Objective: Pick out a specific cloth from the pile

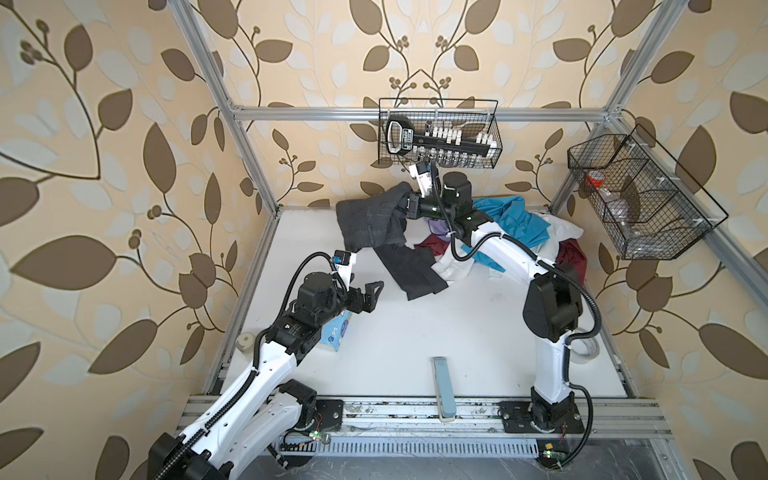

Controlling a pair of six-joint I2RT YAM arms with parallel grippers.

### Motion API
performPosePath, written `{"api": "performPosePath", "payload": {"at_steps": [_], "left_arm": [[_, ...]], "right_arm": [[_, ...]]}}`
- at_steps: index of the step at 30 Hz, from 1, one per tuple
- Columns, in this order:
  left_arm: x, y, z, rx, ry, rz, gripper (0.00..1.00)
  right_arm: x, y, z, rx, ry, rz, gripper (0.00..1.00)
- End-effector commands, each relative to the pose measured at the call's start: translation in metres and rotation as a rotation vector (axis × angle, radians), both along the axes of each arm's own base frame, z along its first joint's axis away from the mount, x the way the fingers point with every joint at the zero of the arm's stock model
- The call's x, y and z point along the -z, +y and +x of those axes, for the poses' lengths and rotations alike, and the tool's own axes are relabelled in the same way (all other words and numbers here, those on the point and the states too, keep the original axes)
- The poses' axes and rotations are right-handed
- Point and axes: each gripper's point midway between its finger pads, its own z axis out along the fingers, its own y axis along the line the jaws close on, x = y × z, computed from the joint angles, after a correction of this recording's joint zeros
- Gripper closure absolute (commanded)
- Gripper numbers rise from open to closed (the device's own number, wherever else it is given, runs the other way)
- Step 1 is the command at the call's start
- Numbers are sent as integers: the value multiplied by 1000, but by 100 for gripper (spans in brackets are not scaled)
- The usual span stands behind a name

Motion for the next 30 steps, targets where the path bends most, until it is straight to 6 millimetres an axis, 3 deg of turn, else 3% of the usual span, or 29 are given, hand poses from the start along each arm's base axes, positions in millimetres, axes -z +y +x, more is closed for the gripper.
{"api": "performPosePath", "payload": {"at_steps": [1,6,11,18,22,26,30], "left_arm": [[-11,-2,-4,21,-59,2,1],[-13,-3,-6,23,-69,-2,1],[-12,-4,-7,26,-68,-3,1],[-13,-3,-6,24,-69,1,1],[-11,-3,-6,21,-67,7,1],[-9,-3,-5,20,-60,11,1],[-10,-3,-4,19,-62,12,1]], "right_arm": [[-10,-8,-31,-30,-92,-79,100],[86,-17,-53,-24,69,-283,100],[163,-50,-47,122,167,-505,100],[208,-81,-24,275,259,-621,100],[254,-71,-36,186,381,-659,84],[303,-60,-49,124,494,-723,82],[328,-39,-50,103,542,-733,83]]}}
